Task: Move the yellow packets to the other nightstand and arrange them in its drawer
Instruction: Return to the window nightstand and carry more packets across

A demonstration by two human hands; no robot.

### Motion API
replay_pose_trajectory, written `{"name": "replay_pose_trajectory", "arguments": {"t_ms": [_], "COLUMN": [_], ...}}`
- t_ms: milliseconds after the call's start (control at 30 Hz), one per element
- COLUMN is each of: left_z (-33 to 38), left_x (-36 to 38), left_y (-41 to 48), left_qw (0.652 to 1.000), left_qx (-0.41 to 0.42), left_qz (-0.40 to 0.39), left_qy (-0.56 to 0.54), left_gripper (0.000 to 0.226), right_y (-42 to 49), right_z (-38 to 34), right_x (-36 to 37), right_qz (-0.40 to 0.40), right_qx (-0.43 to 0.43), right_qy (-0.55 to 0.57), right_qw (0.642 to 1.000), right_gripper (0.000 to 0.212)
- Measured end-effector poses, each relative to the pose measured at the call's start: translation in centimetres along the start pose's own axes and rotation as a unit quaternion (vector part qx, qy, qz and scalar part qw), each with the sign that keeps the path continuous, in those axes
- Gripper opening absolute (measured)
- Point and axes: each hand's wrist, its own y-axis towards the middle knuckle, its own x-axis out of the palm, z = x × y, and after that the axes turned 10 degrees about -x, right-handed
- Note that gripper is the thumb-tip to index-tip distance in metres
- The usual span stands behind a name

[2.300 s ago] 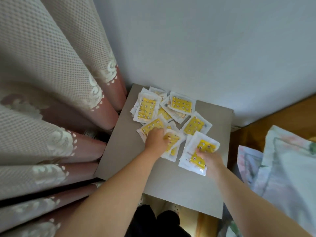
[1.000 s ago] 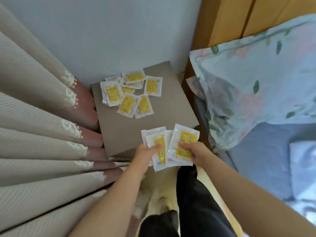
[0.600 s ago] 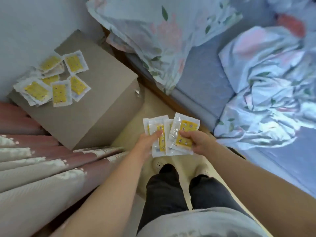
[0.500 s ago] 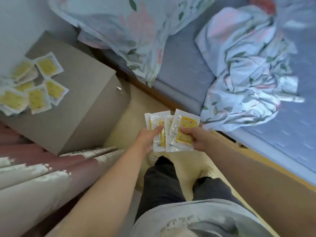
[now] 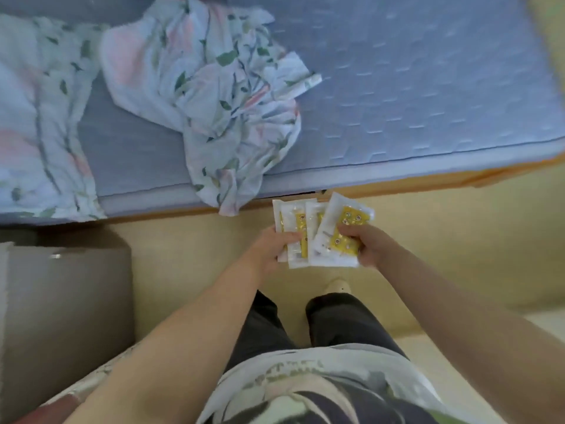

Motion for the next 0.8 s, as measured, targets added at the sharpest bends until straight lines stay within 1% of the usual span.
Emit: {"name": "replay_pose_trajectory", "arguments": {"t_ms": [133, 200, 233, 300, 433, 600, 733, 800], "left_z": [1.0, 1.6, 1.8, 2.2, 2.8, 4.5, 7.1, 8.0], "left_x": [12.3, 18.2, 21.0, 26.5, 36.8, 49.0, 60.6, 66.4], "left_y": [3.6, 5.3, 6.1, 7.6, 9.7, 13.6, 18.0, 20.7], "left_qw": [0.992, 0.982, 0.977, 0.97, 0.955, 0.93, 0.902, 0.889], "left_qx": [-0.025, -0.038, -0.043, -0.036, -0.021, -0.014, -0.006, 0.004], "left_qz": [-0.015, -0.015, -0.019, -0.029, -0.034, -0.059, -0.101, -0.099], "left_qy": [0.123, 0.183, 0.206, 0.238, 0.293, 0.364, 0.42, 0.446], "left_gripper": [0.024, 0.036, 0.039, 0.031, 0.02, 0.018, 0.021, 0.025], "right_y": [-0.4, -0.8, -1.0, -1.4, -2.0, -1.9, -1.1, -0.7], "right_z": [-3.3, -4.3, -4.7, -5.4, -7.1, -10.7, -15.9, -18.9], "right_x": [-12.1, -17.5, -20.1, -24.7, -32.3, -41.3, -50.2, -54.8], "right_qz": [0.058, 0.08, 0.085, 0.089, 0.129, 0.182, 0.228, 0.26], "right_qx": [-0.025, -0.03, -0.034, -0.05, -0.067, -0.073, -0.1, -0.105], "right_qy": [0.081, 0.133, 0.155, 0.197, 0.282, 0.365, 0.407, 0.424], "right_qw": [0.995, 0.988, 0.984, 0.975, 0.948, 0.91, 0.879, 0.861], "right_gripper": [0.015, 0.019, 0.021, 0.022, 0.018, 0.019, 0.019, 0.02]}}
